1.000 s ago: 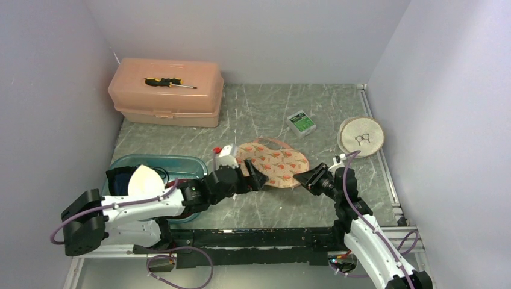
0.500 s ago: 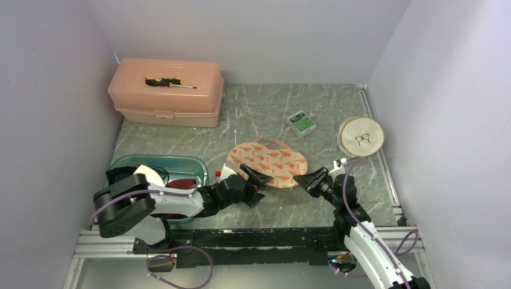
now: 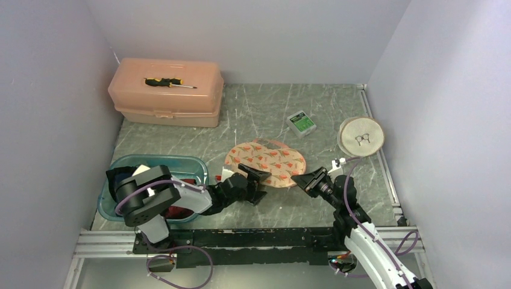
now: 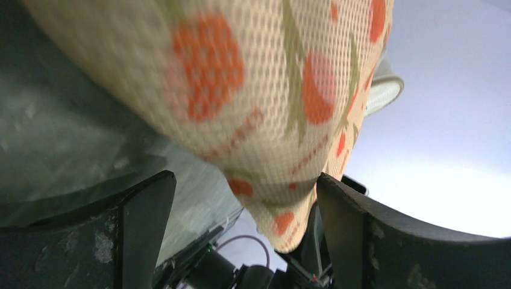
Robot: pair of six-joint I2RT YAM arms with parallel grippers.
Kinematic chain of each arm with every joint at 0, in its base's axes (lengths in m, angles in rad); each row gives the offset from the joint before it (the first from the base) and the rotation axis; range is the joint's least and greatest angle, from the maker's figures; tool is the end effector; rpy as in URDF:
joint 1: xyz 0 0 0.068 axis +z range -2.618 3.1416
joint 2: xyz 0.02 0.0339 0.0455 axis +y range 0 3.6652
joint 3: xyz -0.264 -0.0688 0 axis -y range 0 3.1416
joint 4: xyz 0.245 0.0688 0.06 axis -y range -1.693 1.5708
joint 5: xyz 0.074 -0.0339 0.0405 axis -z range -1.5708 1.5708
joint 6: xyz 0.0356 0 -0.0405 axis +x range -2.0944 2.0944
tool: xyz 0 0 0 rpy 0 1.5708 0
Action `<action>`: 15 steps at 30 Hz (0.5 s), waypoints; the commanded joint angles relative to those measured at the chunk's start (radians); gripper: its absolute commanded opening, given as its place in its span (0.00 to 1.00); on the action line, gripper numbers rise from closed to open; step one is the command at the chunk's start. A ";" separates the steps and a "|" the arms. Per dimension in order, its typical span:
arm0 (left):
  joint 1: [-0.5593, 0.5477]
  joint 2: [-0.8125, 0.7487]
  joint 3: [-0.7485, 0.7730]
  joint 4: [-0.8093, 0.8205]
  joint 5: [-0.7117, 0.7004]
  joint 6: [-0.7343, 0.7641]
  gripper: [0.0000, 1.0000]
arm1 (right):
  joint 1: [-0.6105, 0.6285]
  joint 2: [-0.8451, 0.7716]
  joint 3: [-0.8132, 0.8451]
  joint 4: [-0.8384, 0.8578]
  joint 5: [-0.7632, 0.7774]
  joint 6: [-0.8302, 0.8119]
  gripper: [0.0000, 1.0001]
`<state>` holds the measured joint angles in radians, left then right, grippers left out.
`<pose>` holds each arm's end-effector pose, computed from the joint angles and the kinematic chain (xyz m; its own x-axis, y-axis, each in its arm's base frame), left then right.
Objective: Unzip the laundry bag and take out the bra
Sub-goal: Pick up the laundry bag at the center of the board.
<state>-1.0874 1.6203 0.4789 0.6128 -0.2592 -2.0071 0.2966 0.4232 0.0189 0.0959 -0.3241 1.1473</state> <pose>0.1397 -0.2465 0.1247 -0.5834 -0.7735 0.2478 -0.5306 0.1320 -0.8372 0.1218 0.0491 0.1480 -0.6364 0.7092 -0.3034 0.0315 0.4170 0.9084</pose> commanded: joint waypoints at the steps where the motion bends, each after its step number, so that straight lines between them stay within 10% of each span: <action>1: 0.037 0.054 0.041 0.051 -0.002 -0.022 0.91 | 0.008 -0.014 0.004 0.011 -0.022 0.019 0.22; 15: 0.077 0.048 0.074 0.039 0.010 0.042 0.53 | 0.019 -0.012 0.043 -0.085 -0.016 -0.048 0.31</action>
<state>-1.0191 1.7164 0.5247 0.6697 -0.2478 -1.9972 0.3096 0.4149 0.0189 0.0433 -0.3271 1.1465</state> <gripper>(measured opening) 0.580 0.273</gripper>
